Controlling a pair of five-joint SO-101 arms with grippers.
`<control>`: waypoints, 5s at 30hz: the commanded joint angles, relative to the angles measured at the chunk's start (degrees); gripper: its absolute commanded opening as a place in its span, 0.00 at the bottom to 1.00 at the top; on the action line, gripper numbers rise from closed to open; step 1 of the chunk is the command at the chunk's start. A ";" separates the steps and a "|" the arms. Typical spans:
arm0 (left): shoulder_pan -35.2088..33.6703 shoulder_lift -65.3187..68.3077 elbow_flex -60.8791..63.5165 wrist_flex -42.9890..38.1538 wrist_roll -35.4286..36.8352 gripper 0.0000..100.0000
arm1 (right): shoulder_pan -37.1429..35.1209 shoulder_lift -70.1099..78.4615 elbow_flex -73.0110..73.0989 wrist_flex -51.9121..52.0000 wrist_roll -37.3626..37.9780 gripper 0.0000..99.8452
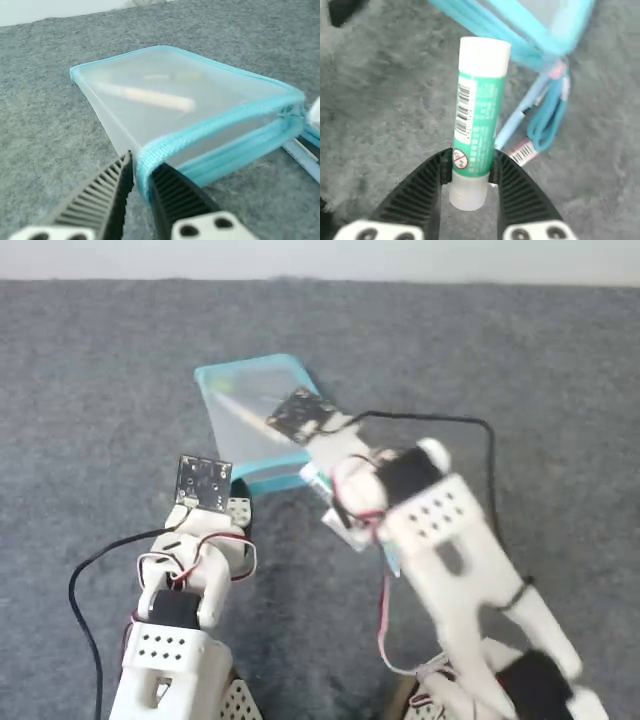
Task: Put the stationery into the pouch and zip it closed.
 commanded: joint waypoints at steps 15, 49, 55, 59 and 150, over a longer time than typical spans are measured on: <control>2.90 -1.05 -2.42 0.18 -1.58 0.01 | -1.10 26.15 -22.77 1.27 -4.31 0.01; 9.49 -1.14 -5.49 8.79 -6.07 0.01 | 7.08 36.97 -55.21 14.90 -11.08 0.27; -7.47 -1.05 -6.11 2.29 2.81 0.01 | 11.03 33.45 -47.56 14.73 -10.73 0.27; -5.45 -0.97 -5.23 2.20 2.11 0.01 | 12.70 30.46 -34.64 11.65 -8.09 0.27; -2.20 -0.97 -2.95 1.93 1.32 0.01 | 31.60 3.74 28.22 -20.97 -8.44 0.13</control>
